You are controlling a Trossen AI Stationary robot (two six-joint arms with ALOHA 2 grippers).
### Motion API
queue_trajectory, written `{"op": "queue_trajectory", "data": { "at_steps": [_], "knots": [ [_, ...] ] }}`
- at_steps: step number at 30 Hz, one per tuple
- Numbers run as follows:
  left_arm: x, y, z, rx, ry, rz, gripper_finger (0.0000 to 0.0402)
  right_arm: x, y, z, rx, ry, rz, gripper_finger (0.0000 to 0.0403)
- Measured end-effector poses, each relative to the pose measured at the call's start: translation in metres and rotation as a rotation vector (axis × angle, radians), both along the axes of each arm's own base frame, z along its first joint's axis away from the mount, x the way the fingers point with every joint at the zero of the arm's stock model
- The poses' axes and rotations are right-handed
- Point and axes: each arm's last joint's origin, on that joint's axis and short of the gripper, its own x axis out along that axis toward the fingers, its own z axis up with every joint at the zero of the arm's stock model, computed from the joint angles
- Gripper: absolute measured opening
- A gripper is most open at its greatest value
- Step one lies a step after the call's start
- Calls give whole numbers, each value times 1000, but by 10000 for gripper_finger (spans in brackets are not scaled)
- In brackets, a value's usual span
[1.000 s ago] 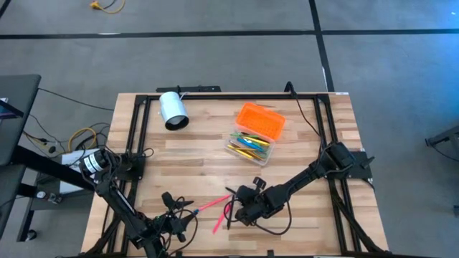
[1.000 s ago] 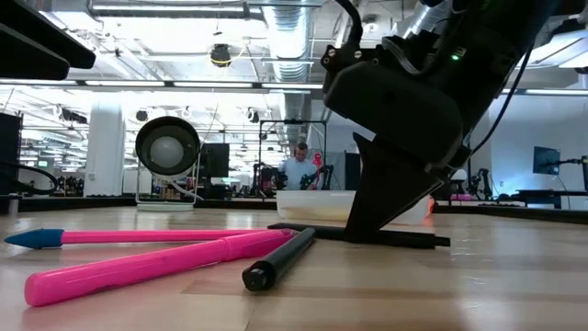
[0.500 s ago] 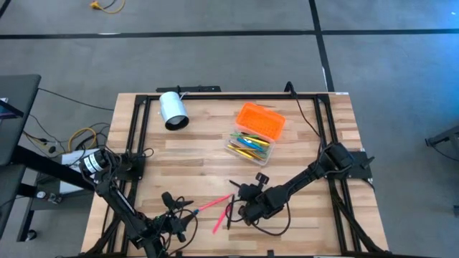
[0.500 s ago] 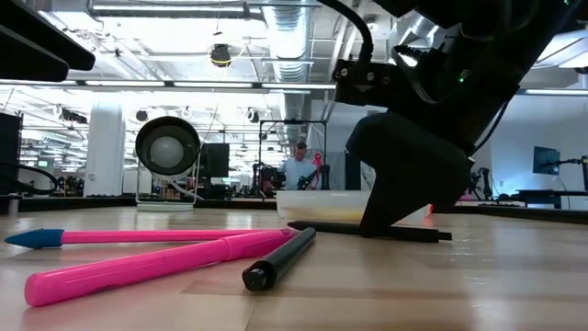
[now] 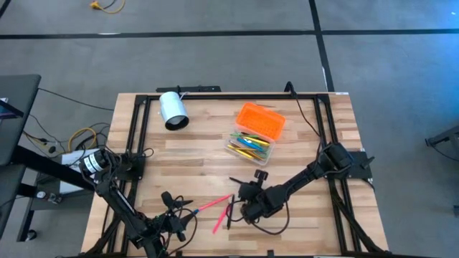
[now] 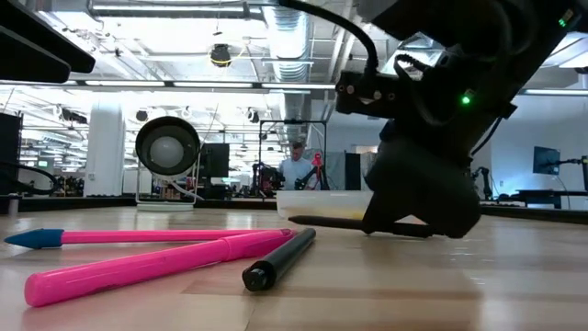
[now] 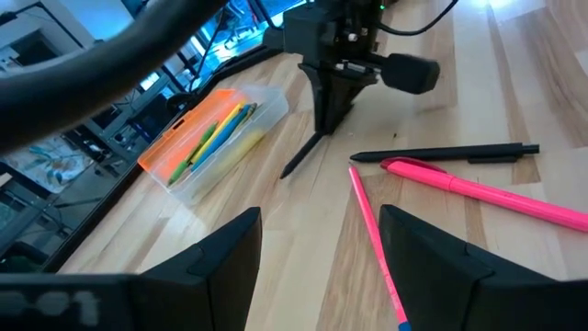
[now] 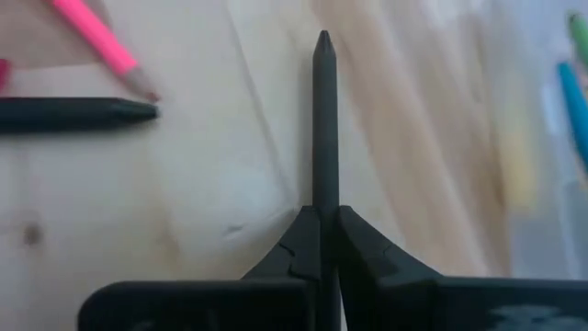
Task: Pick & place school supplies into a supply box
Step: Put the right black pen into the supply box
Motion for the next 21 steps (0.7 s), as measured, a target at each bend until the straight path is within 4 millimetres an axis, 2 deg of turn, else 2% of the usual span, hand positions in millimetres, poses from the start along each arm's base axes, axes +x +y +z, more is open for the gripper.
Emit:
{"op": "queue_trajectory", "data": {
  "at_steps": [10,21],
  "knots": [
    [-1,1,0,3,2,4,212,3,-1,9,-121,-1,46,0],
    [-1,2,0,11,7,4,212,8,-4,50,-338,72,32,0]
  ]
}}
